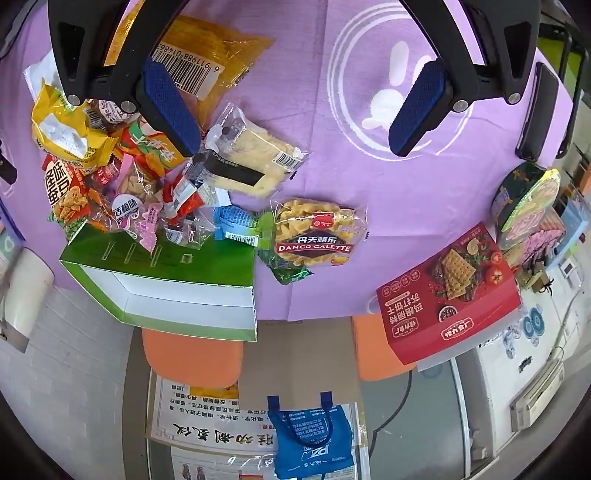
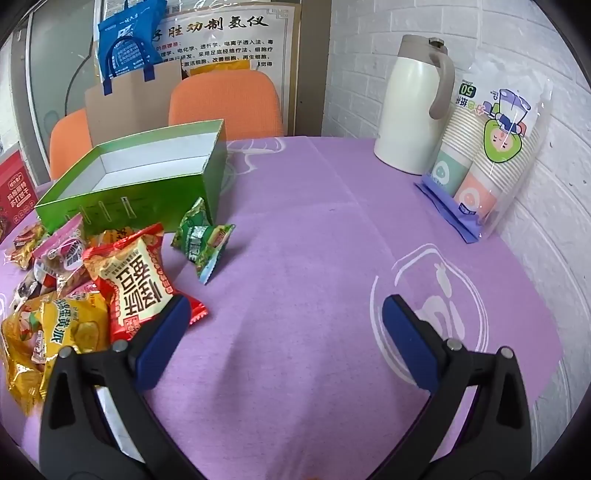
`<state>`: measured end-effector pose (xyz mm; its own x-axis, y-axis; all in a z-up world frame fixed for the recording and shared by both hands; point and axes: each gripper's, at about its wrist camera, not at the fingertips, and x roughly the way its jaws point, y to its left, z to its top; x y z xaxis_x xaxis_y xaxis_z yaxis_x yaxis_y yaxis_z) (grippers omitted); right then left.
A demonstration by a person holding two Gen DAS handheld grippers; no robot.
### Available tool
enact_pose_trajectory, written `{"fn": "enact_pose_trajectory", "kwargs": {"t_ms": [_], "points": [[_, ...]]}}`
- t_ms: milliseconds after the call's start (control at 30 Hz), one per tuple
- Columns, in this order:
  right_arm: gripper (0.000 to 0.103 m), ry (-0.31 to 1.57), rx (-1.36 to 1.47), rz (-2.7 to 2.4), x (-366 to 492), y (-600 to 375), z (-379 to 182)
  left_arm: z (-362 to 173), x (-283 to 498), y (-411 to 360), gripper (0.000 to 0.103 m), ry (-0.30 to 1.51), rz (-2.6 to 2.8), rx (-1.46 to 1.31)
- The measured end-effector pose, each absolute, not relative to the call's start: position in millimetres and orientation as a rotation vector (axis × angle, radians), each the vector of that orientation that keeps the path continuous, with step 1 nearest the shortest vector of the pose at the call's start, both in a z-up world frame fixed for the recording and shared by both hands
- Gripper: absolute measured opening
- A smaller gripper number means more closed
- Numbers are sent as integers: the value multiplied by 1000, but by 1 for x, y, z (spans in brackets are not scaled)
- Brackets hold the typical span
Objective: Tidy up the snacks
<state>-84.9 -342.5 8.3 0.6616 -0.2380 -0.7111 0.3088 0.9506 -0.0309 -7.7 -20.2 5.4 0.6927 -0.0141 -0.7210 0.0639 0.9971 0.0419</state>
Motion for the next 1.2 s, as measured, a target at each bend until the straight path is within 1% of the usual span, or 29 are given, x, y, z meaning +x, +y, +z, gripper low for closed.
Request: {"fn": "enact_pose_trajectory", "kwargs": {"t_ms": [600,967,1200], "points": [[103,774,34,-267,-95,-309,22,2,-21,-17,103,799,-75,70],[103,744,0,-241,-116,-285,36,9,-35,-13,103,783,-102,53],[103,740,-5,-228,-127,-275,34,10,-46,-16,103,776,-132,60]]}}
